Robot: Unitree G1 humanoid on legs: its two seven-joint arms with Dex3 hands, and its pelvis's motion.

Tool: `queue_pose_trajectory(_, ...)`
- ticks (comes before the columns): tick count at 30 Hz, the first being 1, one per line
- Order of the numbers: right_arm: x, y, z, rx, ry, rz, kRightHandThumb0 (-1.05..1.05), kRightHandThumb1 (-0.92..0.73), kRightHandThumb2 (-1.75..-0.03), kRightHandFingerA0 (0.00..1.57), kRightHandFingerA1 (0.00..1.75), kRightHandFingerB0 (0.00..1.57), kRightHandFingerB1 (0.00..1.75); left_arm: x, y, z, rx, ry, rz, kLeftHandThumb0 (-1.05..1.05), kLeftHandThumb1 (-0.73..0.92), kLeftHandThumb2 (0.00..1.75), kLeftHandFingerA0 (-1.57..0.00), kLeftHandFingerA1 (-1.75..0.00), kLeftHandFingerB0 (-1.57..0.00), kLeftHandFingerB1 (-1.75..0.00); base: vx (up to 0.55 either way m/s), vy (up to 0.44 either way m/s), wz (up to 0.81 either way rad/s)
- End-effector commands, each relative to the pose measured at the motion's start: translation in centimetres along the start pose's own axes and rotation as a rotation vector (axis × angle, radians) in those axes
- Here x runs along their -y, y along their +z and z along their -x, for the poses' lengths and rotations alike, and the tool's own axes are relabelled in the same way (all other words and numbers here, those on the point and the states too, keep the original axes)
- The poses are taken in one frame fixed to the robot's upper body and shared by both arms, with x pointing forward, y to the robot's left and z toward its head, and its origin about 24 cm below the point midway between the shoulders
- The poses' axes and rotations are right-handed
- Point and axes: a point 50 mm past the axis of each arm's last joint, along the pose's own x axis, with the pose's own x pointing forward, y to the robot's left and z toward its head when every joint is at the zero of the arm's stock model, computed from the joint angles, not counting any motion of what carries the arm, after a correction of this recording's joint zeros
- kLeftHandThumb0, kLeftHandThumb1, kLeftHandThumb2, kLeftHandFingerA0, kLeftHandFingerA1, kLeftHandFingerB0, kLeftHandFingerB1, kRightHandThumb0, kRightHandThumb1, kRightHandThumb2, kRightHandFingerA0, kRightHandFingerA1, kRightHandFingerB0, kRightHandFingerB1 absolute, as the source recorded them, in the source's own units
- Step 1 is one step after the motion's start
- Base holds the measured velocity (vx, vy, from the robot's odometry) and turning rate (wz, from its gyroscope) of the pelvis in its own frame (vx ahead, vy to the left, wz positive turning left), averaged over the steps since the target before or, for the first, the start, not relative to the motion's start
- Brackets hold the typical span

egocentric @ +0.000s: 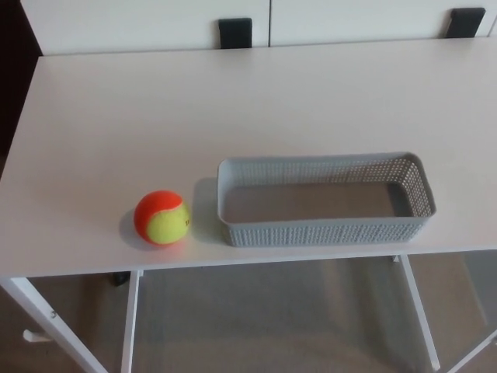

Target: The robot walk towards a table in front and uses its left hand to pickup a tennis ball on the left side and put it in a container on the right hand side

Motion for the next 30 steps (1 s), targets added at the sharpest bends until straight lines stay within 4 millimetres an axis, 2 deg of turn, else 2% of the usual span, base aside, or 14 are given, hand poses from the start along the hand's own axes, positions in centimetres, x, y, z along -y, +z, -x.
queue_pose_trajectory(1, 1.4, 0.2, 0.1, 0.000, -0.032, 0.010, -0.30, -0.57, -0.69, 0.04, 0.45, 0.02, 0.25, 2.5, 1.6, -4.6, 0.066, -0.190, -0.143, -0.60, 0.11, 0.47, -0.12, -0.95, -0.18, -0.80, 0.00, 0.000, 0.00)
queue_pose_trajectory(2, 1.4, 0.3, 0.1, 0.002, -0.034, 0.006, -0.28, -0.61, -0.62, 0.04, 0.44, 0.03, 0.26, 3.0, 1.6, -5.6, 0.088, -0.228, -0.155, -0.16, -0.19, 0.64, -0.29, -0.68, -0.27, -0.65, 0.00, 0.000, 0.00)
queue_pose_trajectory(4, 1.3, 0.0, -0.2, 0.007, -0.036, -0.017, -0.32, -0.54, -0.71, 0.04, 0.47, 0.01, 0.29, 4.1, 1.6, -6.8, 0.082, -0.300, -0.165, -0.16, -0.19, 0.64, -0.27, -0.65, -0.27, -0.64, 0.00, 0.000, 0.00)
queue_pose_trajectory(5, 1.4, 0.0, -0.3, 0.009, -0.038, -0.011, -0.31, -0.56, -0.67, 0.04, 0.48, 0.04, 0.28, 4.5, 1.5, -7.0, 0.080, -0.312, -0.185, -0.50, 0.12, 0.41, -0.21, -0.75, -0.24, -0.65, 0.00, 0.000, 0.00)
queue_pose_trajectory(6, 1.5, 0.1, -0.4, 0.012, -0.039, -0.002, -0.28, -0.56, -0.68, 0.04, 0.48, 0.01, 0.29, 5.0, 1.5, -7.2, 0.081, -0.333, -0.206, -0.52, 0.14, 0.45, -0.16, -0.68, -0.24, -0.59, 0.00, 0.000, 0.00)
queue_pose_trajectory(16, 1.3, 1.6, -0.6, 0.045, -0.044, 0.004, -0.17, -0.63, -0.58, 0.02, 0.49, 0.00, 0.36, 9.9, 2.2, -7.5, 0.090, -0.572, -0.341, -0.31, 0.19, 0.47, -0.14, -0.44, -0.13, -0.39, 0.00, 0.000, 0.00)
queue_pose_trajectory(17, 1.3, 1.6, -0.6, 0.044, -0.040, 0.002, -0.19, -0.58, -0.68, 0.02, 0.44, 0.04, 0.27, 10.4, 2.2, -7.2, 0.082, -0.605, -0.356, -0.18, -0.07, 0.62, 0.00, -0.52, -0.01, -0.51, 0.00, 0.000, 0.00)
queue_pose_trajectory(19, 1.2, 1.5, -0.4, 0.035, -0.036, -0.002, -0.17, -0.63, -0.58, 0.02, 0.47, 0.00, 0.34, 11.0, 2.2, -6.8, 0.077, -0.636, -0.374, -0.18, -0.06, 0.62, 0.00, -0.52, -0.01, -0.51, 0.00, 0.000, 0.00)
queue_pose_trajectory(20, 1.3, 1.4, -0.5, 0.029, -0.033, -0.015, -0.21, -0.58, -0.67, 0.05, 0.42, 0.04, 0.24, 11.3, 2.4, -6.6, 0.074, -0.650, -0.378, -0.32, 0.20, 0.50, -0.03, -0.39, -0.03, -0.32, 0.00, 0.000, 0.00)
queue_pose_trajectory(22, 1.2, 1.5, -0.6, 0.032, -0.038, -0.004, -0.23, -0.55, -0.68, 0.04, 0.46, 0.01, 0.28, 11.8, 2.8, -6.3, 0.067, -0.675, -0.403, -0.30, 0.23, 0.52, -0.06, -0.30, -0.07, -0.29, 0.00, 0.000, 0.00)
queue_pose_trajectory(23, 1.1, 1.6, -0.6, 0.033, -0.038, -0.002, -0.21, -0.56, -0.68, 0.04, 0.45, 0.02, 0.27, 11.9, 2.9, -6.2, 0.065, -0.679, -0.406, -0.22, 0.17, 0.67, -0.01, -0.39, 0.00, -0.37, 0.00, 0.000, 0.00)
queue_pose_trajectory(27, 1.1, 1.8, -0.8, 0.038, -0.041, -0.013, -0.17, -0.57, -0.69, 0.03, 0.43, 0.01, 0.27, 12.7, 3.2, -5.9, 0.067, -0.686, -0.441, -0.25, 0.17, 0.67, 0.00, -0.35, 0.00, -0.35, 0.00, 0.000, 0.00)
queue_pose_trajectory(28, 1.1, 1.7, -0.9, 0.036, -0.041, -0.017, -0.18, -0.57, -0.69, 0.03, 0.43, 0.01, 0.27, 12.9, 3.3, -5.8, 0.062, -0.687, -0.441, -0.35, 0.27, 0.49, -0.03, -0.31, -0.06, -0.27, 0.00, 0.000, 0.00)
queue_pose_trajectory(30, 1.1, 1.5, -0.8, 0.030, -0.040, -0.008, -0.19, -0.56, -0.67, 0.04, 0.45, 0.02, 0.27, 13.5, 3.4, -5.4, 0.061, -0.692, -0.434, -0.34, 0.23, 0.55, -0.05, -0.26, -0.05, -0.25, 0.00, 0.000, 0.00)
